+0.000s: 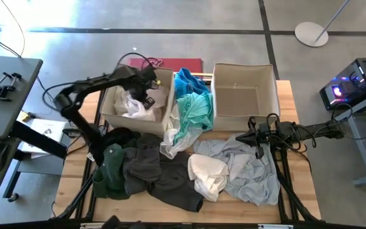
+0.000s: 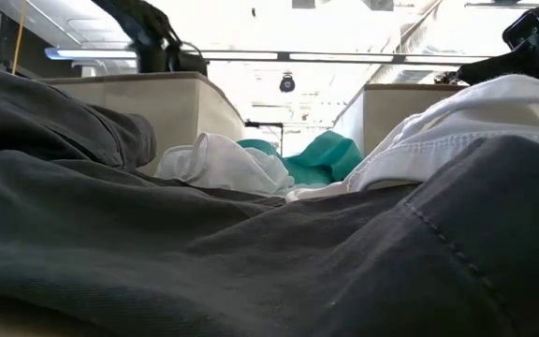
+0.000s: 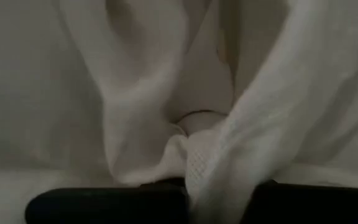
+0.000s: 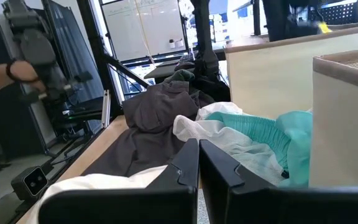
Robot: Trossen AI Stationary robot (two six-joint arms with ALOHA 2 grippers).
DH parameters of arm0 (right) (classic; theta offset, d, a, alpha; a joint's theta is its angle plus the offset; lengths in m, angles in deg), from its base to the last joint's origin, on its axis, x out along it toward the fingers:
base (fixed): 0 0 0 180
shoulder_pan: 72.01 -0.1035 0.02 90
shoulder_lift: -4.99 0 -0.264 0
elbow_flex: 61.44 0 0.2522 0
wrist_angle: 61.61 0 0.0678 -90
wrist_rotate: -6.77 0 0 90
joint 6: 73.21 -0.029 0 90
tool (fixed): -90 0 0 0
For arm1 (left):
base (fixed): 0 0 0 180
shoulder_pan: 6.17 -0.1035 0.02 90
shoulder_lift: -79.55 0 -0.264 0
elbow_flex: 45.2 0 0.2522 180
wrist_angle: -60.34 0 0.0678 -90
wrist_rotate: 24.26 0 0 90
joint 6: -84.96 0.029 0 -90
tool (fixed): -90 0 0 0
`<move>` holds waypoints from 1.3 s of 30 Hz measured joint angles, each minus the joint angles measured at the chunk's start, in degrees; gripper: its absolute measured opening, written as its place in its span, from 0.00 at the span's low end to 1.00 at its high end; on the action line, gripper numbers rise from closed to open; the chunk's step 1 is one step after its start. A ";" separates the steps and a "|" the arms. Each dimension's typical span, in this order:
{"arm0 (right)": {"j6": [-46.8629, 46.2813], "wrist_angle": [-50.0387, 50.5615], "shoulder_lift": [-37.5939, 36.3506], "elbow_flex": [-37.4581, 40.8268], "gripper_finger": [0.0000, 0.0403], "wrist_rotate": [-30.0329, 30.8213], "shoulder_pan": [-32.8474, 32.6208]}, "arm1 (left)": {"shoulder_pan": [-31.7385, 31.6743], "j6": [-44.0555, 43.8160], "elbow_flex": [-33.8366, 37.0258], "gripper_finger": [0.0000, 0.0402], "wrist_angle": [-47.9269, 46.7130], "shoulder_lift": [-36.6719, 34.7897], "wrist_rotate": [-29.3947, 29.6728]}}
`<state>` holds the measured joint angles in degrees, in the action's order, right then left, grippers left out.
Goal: Sort clothes
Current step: Put the white shirt into the left laundry organizer
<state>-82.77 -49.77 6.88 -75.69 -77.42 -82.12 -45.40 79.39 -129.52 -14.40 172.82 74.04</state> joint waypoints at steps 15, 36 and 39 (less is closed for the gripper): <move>0.00 0.01 0.00 0.00 0.00 0.00 0.00 | 0.16 0.12 -5.39 0.40 -0.43 3.86 -2.75; -0.01 0.00 0.02 0.00 0.00 0.00 0.00 | 1.26 -6.31 1.35 0.40 4.11 -12.22 18.02; -0.02 0.01 0.02 0.00 0.00 0.00 0.00 | 0.27 -7.15 9.73 0.37 12.39 -11.28 17.90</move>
<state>-82.79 -49.76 6.91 -75.69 -77.42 -82.12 -45.13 72.24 -119.79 -2.00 161.54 91.94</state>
